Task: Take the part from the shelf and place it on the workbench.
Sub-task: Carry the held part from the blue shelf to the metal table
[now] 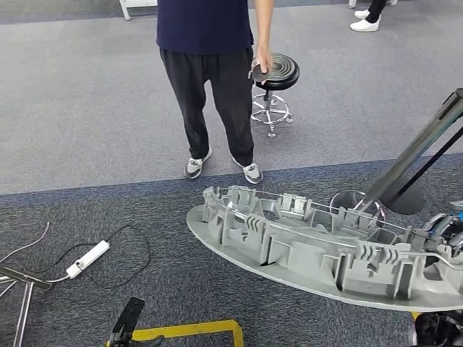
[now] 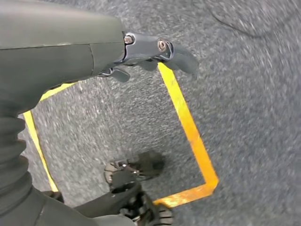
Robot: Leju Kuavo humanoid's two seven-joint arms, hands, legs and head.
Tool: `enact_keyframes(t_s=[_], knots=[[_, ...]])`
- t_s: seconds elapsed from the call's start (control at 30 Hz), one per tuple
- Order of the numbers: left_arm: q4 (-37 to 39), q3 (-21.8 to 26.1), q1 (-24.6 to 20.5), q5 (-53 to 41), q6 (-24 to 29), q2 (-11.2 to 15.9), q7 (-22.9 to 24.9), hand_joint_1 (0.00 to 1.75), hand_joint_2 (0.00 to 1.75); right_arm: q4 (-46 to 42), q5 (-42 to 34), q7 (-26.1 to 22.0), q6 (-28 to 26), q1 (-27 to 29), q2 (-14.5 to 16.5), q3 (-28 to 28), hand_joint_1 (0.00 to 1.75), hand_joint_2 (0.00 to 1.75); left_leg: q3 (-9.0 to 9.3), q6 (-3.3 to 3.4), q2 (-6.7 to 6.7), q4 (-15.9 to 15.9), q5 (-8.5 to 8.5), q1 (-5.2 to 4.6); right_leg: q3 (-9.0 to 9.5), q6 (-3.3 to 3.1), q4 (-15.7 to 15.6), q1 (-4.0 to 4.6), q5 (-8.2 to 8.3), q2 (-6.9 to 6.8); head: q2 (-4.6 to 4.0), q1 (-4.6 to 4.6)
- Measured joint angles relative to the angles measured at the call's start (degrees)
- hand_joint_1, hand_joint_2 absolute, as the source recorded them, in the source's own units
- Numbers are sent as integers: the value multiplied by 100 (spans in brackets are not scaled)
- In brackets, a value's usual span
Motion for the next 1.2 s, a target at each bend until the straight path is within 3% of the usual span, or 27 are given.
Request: enact_keyframes(t_s=[0.03, 0.1, 0.17, 0.2, 0.23, 0.27, 0.3, 0.37, 0.43, 0.5, 0.53, 0.6, 0.67, 0.73, 0.77, 0.83, 0.9, 0.93, 0.97, 1.03, 1.1, 1.17, 1.2], knots=[[-3, 53, 6, 71, -1, -1, -53, 0, 175, 8, -10, -3, -7, -7, -9, 3, 175, 175, -1, 35, -61, -10, 10, 8, -9, 32, 25, -10, -34, 26, 0, 6], [-7, 159, 7, 167, -4, -8, -116, 0, 175, 21, -45, -17, -15, -8, -33, 5, 175, 175, 7, 103, -184, -31, 35, 36, -170, 86, 381, -37, -257, 260, 0, 29], [-9, 236, 7, 195, -4, -28, -129, 0, 175, 39, -78, -26, -13, -1, -58, 4, 175, 175, 4, 135, -304, -31, 38, 45, -547, 108, 1167, -51, -619, 517, 0, 58], [-9, 262, 17, 195, -2, -42, -127, 0, 175, 54, -87, -27, -8, 5, -68, 4, 175, 175, 3, 139, -371, -31, 38, 45, -733, 112, 1525, -51, -739, 562, 0, 66], [-9, 284, 34, 195, 1, -54, -123, 0, 175, 69, -92, -27, -4, 10, -75, 3, 175, 175, 4, 140, -440, -29, 37, 45, -843, 114, 1709, -53, -758, 580, 0, 68], [-9, 307, 54, 195, 3, -63, -120, 0, 175, 85, -95, -27, -1, 16, -84, 2, 175, 175, 9, 138, -512, -26, 38, 48, -841, 114, 1658, -59, -659, 591, 0, 69], [-9, 328, 71, 195, 5, -72, -118, 0, 175, 98, -101, -27, 1, 21, -93, -1, 175, 175, 16, 131, -585, -22, 38, 53, -723, 115, 1380, -72, -468, 614, 0, 69], [-9, 365, 88, 195, 7, -90, -116, 0, 175, 117, -117, -27, 1, 31, -104, -12, 175, 175, 13, 90, -730, 3, 32, 56, -336, 133, 562, -128, -101, 819, 0, 69], [-9, 383, 94, 194, 7, -102, -115, 0, 175, 137, -130, -27, 1, 47, -107, -27, 175, 175, -36, 17, -859, 28, 49, 59, -113, 122, 129, -157, -1, 1002, 0, 63], [-9, 387, 126, 191, 8, -105, -104, 0, 175, 155, -132, -27, 1, 57, -107, -34, 175, 175, -88, -53, -969, 25, 87, 81, -98, 58, 107, -139, -11, 961, 0, 57], [-9, 389, 148, 188, 11, -106, -90, 0, 175, 161, -129, -28, 1, 56, -107, -34, 175, 175, -108, -79, -949, 38, 77, 86, -101, 21, 105, -134, 1, 907, 0, 58], [-9, 391, 163, 159, 34, -109, -54, 0, 175, 163, -127, -42, -1, 59, -106, -39, 175, 175, -252, -118, -700, 314, -110, 71, -95, -56, 86, -128, 18, 780, 0, 24], [-9, 390, 147, 103, 74, -116, -41, 0, 175, 161, -130, -63, -7, 79, -106, -53, 175, 175, -601, -141, -395, 1039, -486, 57, -97, -109, 81, -100, 12, 633, 0, -8], [-9, 389, 142, 56, 99, -123, -41, 0, 175, 162, -134, -79, -8, 95, -106, -73, 175, 175, -886, -144, -316, 1659, -699, 57, -99, -131, 81, -73, 1, 485, 0, -9], [-9, 389, 143, 45, 108, -121, -41, 0, 175, 162, -136, -84, -5, 95, -106, -81, 175, 175, -884, -136, -308, 1682, -648, 56, -96, -136, 81, -63, -3, 417, 0, -9], [-9, 389, 133, 30, 125, -105, -41, 0, 175, 163, -139, -90, 8, 84, -106, -89, 175, 175, -559, -93, -223, 1118, -315, 39, -78, -137, 81, -49, -11, 292, 0, -9], [-10, 389, 92, 16, 139, -89, -43, 0, 175, 163, -144, -97, 22, 72, -106, -91, 175, 175, -154, -33, 60, 372, -73, -20, -61, -110, 91, -19, -31, 188, 0, -10], [-11, 389, 68, 8, 148, -86, -44, 0, 175, 165, -150, -102, 29, 65, -106, -92, 175, 175, -50, -5, 164, 158, -36, -48, -57, -90, 94, -3, -41, 135, 0, -8], [-11, 389, 48, -1, 160, -84, -48, 0, 175, 167, -158, -108, 36, 60, -105, -93, 175, 175, -23, 19, 192, 72, -46, -70, -51, -67, 92, 11, -49, 74, 0, -8], [-11, 389, 40, -24, 195, -82, -65, 0, 175, 172, -181, -120, 48, 46, -104, -94, 175, 175, -33, 76, 55, 33, -25, -62, -41, -14, 86, 9, -70, -10, 0, -8], [-11, 392, 38, -47, 234, -74, -87, 0, 175, 173, -199, -131, 57, 40, -104, -99, 175, 175, -21, 137, -74, 3, 5, -23, -123, 50, 292, -20, -214, 194, 0, 5], [-12, 396, 21, -59, 258, -64, -99, 0, 175, 174, -208, -137, 63, 46, -102, -116, 175, 175, -18, 173, -206, -4, 19, 4, -435, 101, 965, -49, -547, 489, 0, 38], [-13, 397, 19, -61, 261, -63, -100, 0, 175, 176, -210, -138, 65, 54, -101, -125, 175, 175, -18, 181, -277, -3, 20, 6, -636, 119, 1367, -54, -705, 548, 0, 49]])
